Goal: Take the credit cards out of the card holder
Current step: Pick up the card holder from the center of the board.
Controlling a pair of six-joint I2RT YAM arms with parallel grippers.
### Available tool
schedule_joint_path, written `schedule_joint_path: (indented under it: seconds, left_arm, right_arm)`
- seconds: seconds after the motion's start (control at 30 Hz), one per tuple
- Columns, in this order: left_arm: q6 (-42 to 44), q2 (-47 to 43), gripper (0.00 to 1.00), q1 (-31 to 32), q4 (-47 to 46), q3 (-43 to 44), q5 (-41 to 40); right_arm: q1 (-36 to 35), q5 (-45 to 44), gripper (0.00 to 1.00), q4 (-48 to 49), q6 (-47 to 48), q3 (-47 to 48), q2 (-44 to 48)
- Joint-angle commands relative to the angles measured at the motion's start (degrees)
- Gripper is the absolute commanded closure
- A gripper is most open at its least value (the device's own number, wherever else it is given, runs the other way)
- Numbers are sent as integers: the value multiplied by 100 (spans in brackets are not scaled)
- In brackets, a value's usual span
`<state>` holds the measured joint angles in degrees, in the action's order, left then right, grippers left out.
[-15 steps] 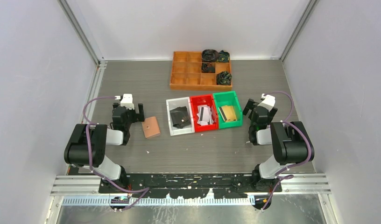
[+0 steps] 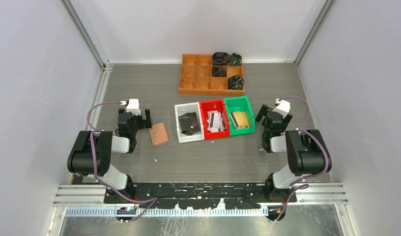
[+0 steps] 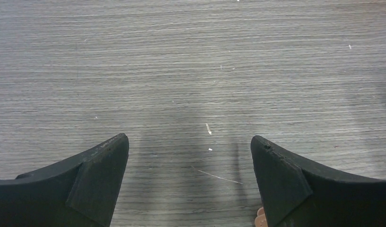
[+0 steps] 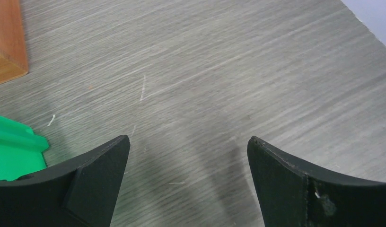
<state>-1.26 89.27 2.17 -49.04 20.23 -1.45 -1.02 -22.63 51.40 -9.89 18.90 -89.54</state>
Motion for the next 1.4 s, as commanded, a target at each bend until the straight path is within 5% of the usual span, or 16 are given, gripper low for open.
schedule_joint_path:
  seconds: [0.0, 0.33, 0.47, 0.67, 0.9, 1.37]
  left_arm:
    - [-96, -395, 0, -131, 203, 264, -16]
    - [647, -1531, 0, -191, 4516, 2126, 1090]
    - [750, -1439, 0, -191, 6589, 3013, 1868]
    - [1405, -1493, 0, -4, 7270, 2938, 2320]
    - [2581, -557, 3, 472, 7871, 3455, 2141]
    - [4025, 904, 40, 478, 9342, 4606, 3147]
  right_arm:
    - [21, -933, 1, -1159, -379, 618, 954]
    - [23, -544, 1, -4418, -2076, 2068, 2653]
    - [23, 645, 0, -5017, -2549, 2442, 2856]
    - [-241, 1561, 0, -5750, -2688, 2850, 2746]
    - [-1596, 866, 1, -6138, -2121, 2862, 2974]
    - [-2834, 1403, 1, -6561, -1898, 3123, 3028]
